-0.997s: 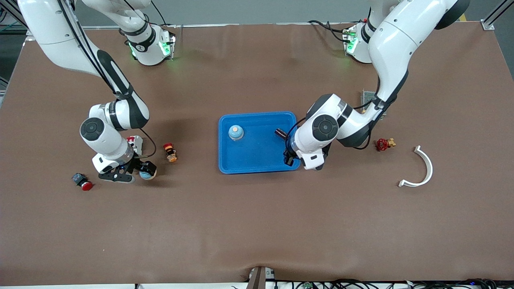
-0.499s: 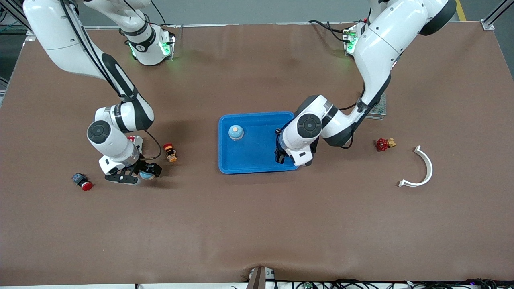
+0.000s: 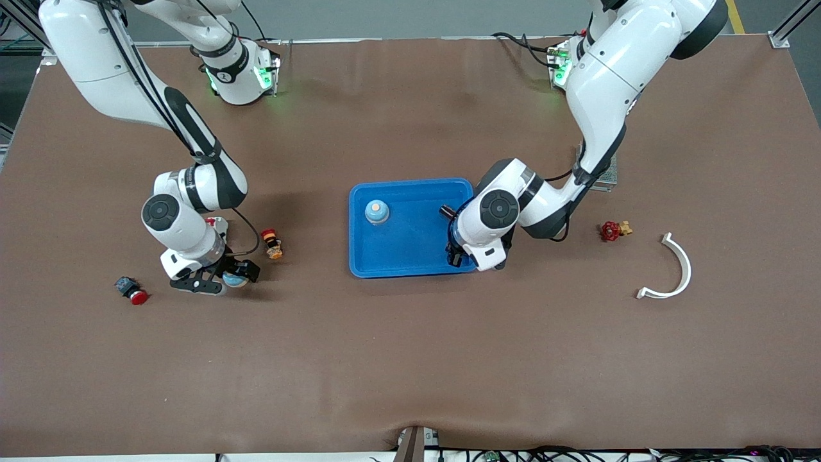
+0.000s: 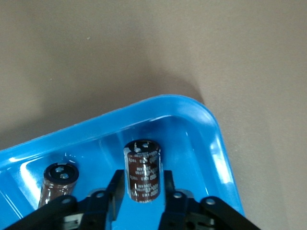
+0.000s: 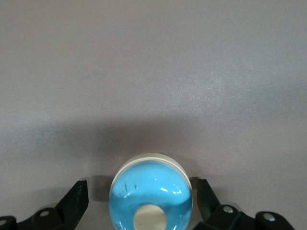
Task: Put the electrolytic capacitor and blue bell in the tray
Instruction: 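Release the capacitor into the tray with the left gripper, then raise it, then move the right gripper's bell to the tray while the left gripper withdraws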
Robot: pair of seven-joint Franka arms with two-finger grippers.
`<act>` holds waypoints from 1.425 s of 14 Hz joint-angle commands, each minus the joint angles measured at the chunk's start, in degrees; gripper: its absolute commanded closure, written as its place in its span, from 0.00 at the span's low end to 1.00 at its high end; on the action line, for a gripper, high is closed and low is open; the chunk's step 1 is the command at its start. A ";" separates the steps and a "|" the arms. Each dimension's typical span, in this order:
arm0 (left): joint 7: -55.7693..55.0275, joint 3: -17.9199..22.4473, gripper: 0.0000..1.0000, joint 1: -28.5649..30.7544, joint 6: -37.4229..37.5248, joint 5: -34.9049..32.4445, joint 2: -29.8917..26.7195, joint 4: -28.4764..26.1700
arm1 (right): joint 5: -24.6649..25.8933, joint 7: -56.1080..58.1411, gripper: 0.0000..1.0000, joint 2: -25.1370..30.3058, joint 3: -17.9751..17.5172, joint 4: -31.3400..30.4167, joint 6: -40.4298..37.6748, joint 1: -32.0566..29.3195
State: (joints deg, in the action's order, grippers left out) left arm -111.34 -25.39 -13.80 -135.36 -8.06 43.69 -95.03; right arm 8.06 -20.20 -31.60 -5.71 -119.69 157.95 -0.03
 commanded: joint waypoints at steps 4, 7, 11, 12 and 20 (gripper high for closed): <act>0.07 0.07 0.00 1.05 0.62 -0.29 -5.26 1.34 | 0.82 -0.63 0.00 -0.56 -0.18 0.69 -0.80 -0.41; 9.34 0.16 0.00 2.80 5.53 -0.29 -10.45 1.42 | 0.82 -0.28 0.05 -0.48 -0.18 0.51 -0.89 -0.41; 24.91 0.25 0.00 6.77 9.93 -0.90 -13.97 1.42 | 0.73 -0.90 0.96 -0.13 -0.27 0.60 -2.11 -0.41; 29.12 0.25 0.00 7.73 11.25 -1.60 -14.85 1.42 | 0.65 -1.16 1.00 0.31 -0.35 0.69 -3.86 -0.41; 58.48 0.42 0.00 15.90 31.98 -5.03 -17.58 11.08 | -1.55 -33.01 1.00 2.86 -3.60 4.11 -9.41 3.36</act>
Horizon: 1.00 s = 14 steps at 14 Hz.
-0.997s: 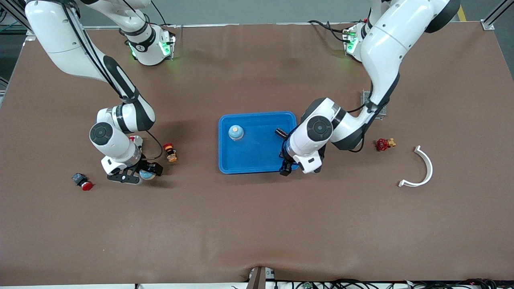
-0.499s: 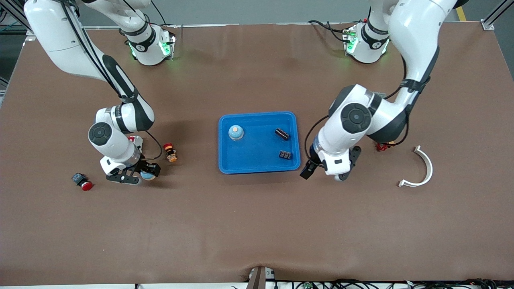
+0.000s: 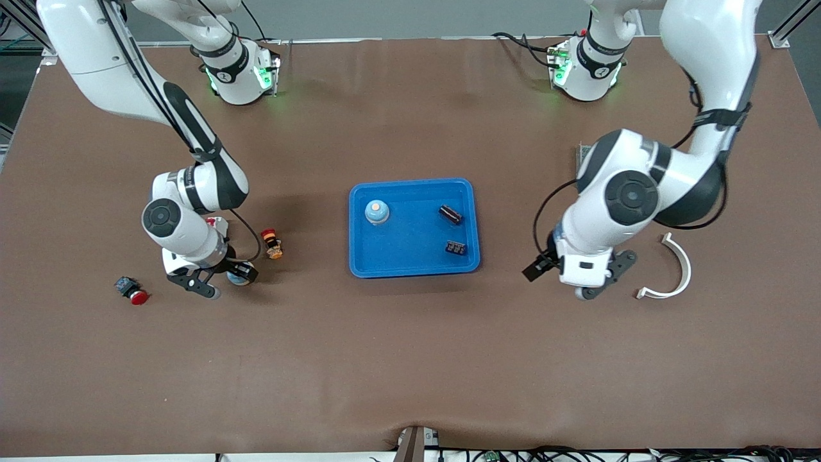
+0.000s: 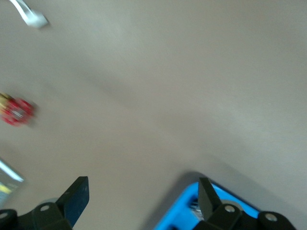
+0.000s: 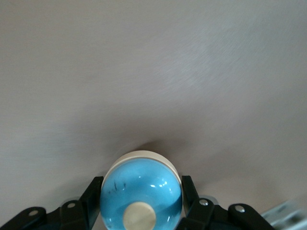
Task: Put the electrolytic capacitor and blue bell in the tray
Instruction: 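Move the right gripper's bell to the tray while the left gripper withdraws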
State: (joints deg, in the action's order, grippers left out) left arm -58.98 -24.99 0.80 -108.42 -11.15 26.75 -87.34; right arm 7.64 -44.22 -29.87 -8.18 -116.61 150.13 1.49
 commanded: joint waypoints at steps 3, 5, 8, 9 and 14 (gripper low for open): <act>14.66 0.03 0.00 3.50 8.04 -2.12 -4.15 3.84 | -1.23 -23.32 1.00 0.86 -1.75 6.81 -8.77 6.66; 18.00 0.21 0.00 3.51 10.76 -1.85 -6.87 3.40 | -1.31 -32.02 1.00 0.60 -1.75 9.81 -10.90 10.53; 23.36 5.90 0.00 1.59 13.40 1.82 -12.49 2.53 | -1.40 -42.58 1.00 0.25 -1.75 10.61 -10.38 14.58; 26.08 9.23 0.00 0.10 14.28 3.84 -14.43 2.35 | -1.40 -46.53 1.00 0.07 -1.75 10.61 -10.12 15.72; 39.25 19.88 0.00 -5.19 22.45 6.76 -22.08 1.82 | -1.23 -64.39 1.00 -5.10 -1.67 15.52 -9.85 23.36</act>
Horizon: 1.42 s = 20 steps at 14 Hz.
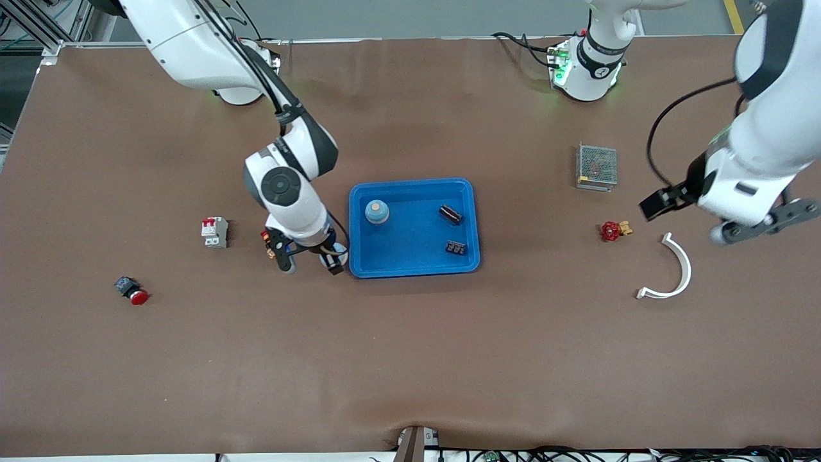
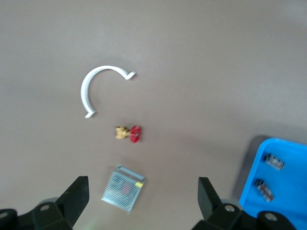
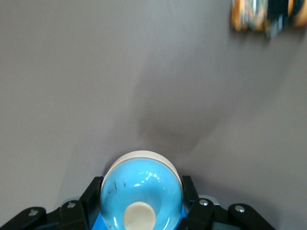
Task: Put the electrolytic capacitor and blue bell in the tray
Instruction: 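Move the right gripper's bell to the tray while the left gripper withdraws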
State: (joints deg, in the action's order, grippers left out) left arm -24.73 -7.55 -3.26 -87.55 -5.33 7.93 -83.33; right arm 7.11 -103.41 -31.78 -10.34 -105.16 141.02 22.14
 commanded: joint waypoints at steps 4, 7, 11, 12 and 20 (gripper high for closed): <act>13.73 3.42 0.00 -0.52 3.97 0.93 -7.13 -4.11 | -0.51 -11.54 1.00 -5.57 0.67 6.37 -0.92 7.99; 14.01 3.69 0.00 -0.44 3.53 1.20 -10.91 -7.35 | -0.07 -13.04 1.00 -5.66 0.76 6.20 -1.62 9.85; 14.01 3.69 0.00 -0.26 2.39 1.81 -12.07 -8.78 | 0.45 -13.48 1.00 -7.06 1.02 6.19 -1.54 10.12; 14.01 3.69 0.00 -0.35 1.86 1.81 -11.98 -8.61 | 0.63 -13.48 1.00 -7.15 1.20 6.20 -1.54 10.12; 16.21 3.77 0.00 0.53 0.01 4.89 -11.36 -7.82 | 2.38 -13.31 1.00 -8.82 1.37 6.55 -1.01 9.24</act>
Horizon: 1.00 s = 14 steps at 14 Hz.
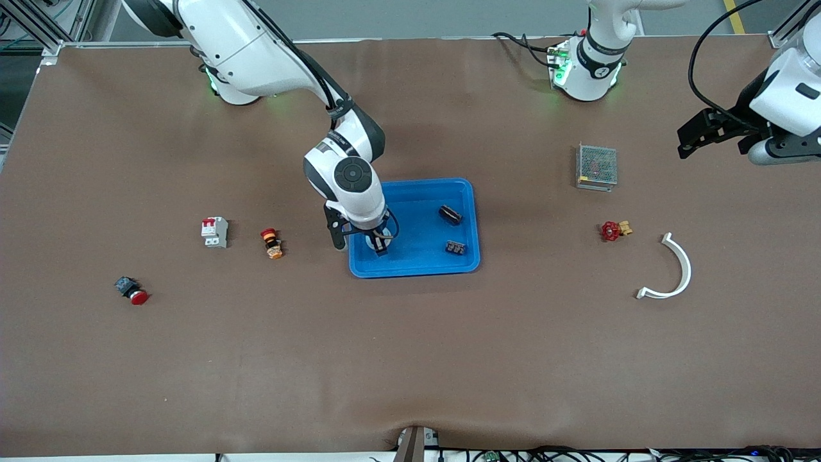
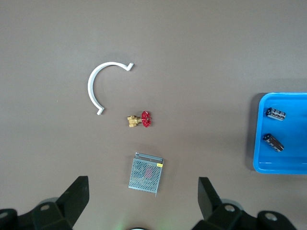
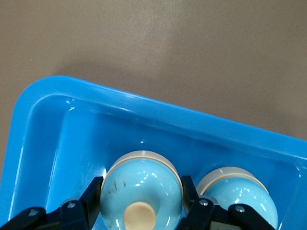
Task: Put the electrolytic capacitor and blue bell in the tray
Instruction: 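Move the right gripper's bell to the tray while the left gripper withdraws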
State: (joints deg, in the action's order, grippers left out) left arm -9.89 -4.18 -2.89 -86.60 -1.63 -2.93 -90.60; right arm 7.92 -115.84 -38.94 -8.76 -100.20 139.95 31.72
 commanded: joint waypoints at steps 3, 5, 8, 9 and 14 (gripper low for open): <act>1.37 0.40 0.00 0.17 -0.85 1.27 -0.68 -0.63 | 1.75 -0.97 1.00 -2.98 -0.21 3.42 -0.03 -0.52; 1.45 0.40 0.00 0.26 -0.67 1.19 -0.94 -0.98 | 1.75 -0.97 1.00 -3.51 -0.03 4.39 -0.03 -0.52; 1.45 0.22 0.00 1.22 -1.28 1.19 -0.50 -1.59 | 1.75 -0.97 1.00 -3.69 0.14 5.01 -0.29 -0.43; 1.28 0.05 0.00 1.14 -1.63 1.10 -0.59 -1.94 | 1.83 -0.79 0.92 -3.69 0.14 5.01 -0.29 -0.43; 1.28 -0.22 0.00 1.31 -1.02 0.75 -2.61 -2.03 | 5.53 -0.44 0.00 -3.78 0.14 4.92 -0.38 -0.43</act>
State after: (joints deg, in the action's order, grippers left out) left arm -9.79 -4.20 -2.01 -87.52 -1.57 -3.61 -91.64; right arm 11.55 -115.75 -41.99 -8.25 -96.59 140.15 31.65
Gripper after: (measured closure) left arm 0.000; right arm 0.110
